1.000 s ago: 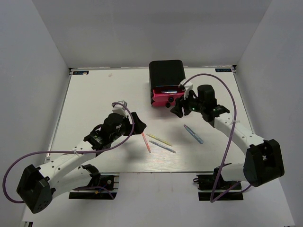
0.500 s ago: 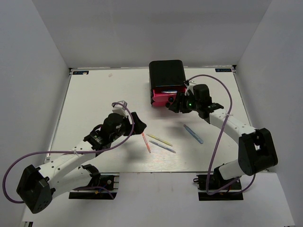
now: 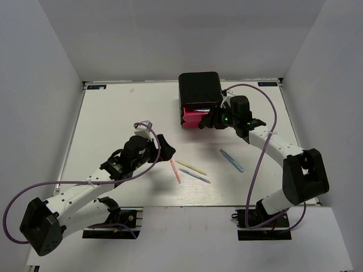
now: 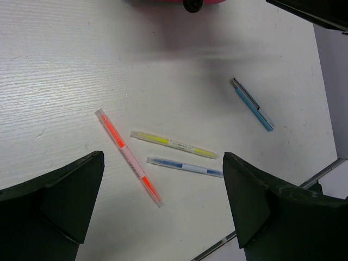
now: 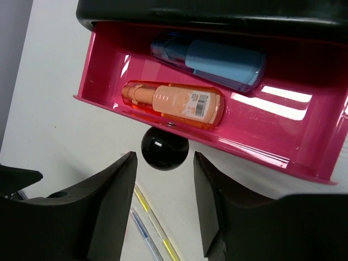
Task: Sort the stationery into containers
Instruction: Close the drawer
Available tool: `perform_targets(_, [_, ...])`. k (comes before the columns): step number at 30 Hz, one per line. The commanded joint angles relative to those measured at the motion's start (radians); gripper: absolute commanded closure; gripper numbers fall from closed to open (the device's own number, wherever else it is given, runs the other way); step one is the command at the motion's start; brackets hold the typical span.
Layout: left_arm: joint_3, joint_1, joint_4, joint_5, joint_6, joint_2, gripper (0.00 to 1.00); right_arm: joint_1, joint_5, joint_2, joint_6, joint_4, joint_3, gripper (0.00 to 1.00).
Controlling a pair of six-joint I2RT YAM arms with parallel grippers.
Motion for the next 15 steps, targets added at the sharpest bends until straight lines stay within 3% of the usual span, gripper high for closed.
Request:
perform_targets(1, [-0.006, -0.004, 0.01, 0.005, -0.005, -0.012, 0.01, -0.003, 0.013, 0.023, 0.012, 0.056, 0.05, 0.51])
perform_targets(8, [-0.006, -0.004, 0.01, 0.014, -0.005, -0.003, 0.01, -0.005, -0.004, 0.059, 0.004, 0.069, 0.096, 0.69])
perform_targets(15, [-0.006, -0.004, 0.01, 0.014, -0.005, -0.003, 0.01, -0.003, 0.006, 0.084, -0.01, 0.076, 0.151, 0.73])
